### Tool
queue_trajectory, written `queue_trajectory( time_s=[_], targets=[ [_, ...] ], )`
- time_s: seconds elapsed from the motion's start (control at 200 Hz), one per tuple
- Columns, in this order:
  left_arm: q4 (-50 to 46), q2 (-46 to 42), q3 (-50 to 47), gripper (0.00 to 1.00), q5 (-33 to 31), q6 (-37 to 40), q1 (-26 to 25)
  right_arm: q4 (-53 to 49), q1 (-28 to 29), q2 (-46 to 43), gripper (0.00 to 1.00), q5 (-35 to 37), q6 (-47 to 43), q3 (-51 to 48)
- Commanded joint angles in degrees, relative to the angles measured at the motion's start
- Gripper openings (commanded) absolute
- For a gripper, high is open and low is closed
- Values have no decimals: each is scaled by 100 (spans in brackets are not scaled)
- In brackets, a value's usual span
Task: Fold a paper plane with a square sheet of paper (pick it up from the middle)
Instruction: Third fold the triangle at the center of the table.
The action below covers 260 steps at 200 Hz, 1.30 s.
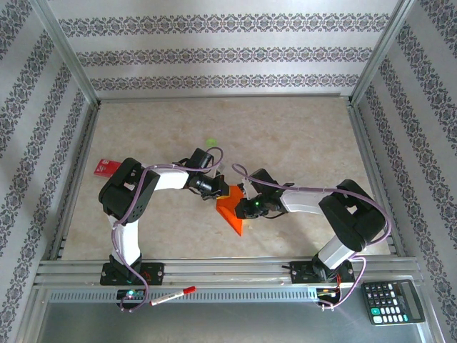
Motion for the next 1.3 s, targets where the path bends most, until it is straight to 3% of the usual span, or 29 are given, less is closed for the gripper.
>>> queue_trajectory(
  time_s=[0.0,0.48,0.929,1.074,1.294],
  targets=[
    [-490,193,-4,3,-264,140,25,-121,-45,165,8,73,-164,96],
    [-576,29,150,7,-248,112,22,-251,25,182,6,224,-104,-43],
    [-943,-986,260,20,-616,117,230,-128,90,276,4,542,204,-76],
    [-765,-1635,-330,17,-1014,-87,296,-63,69,420,3,595,270,103],
    [-444,-2254,-1054,9,-881,-447,278,-119,-14,837,3,562,146,695]
  ],
)
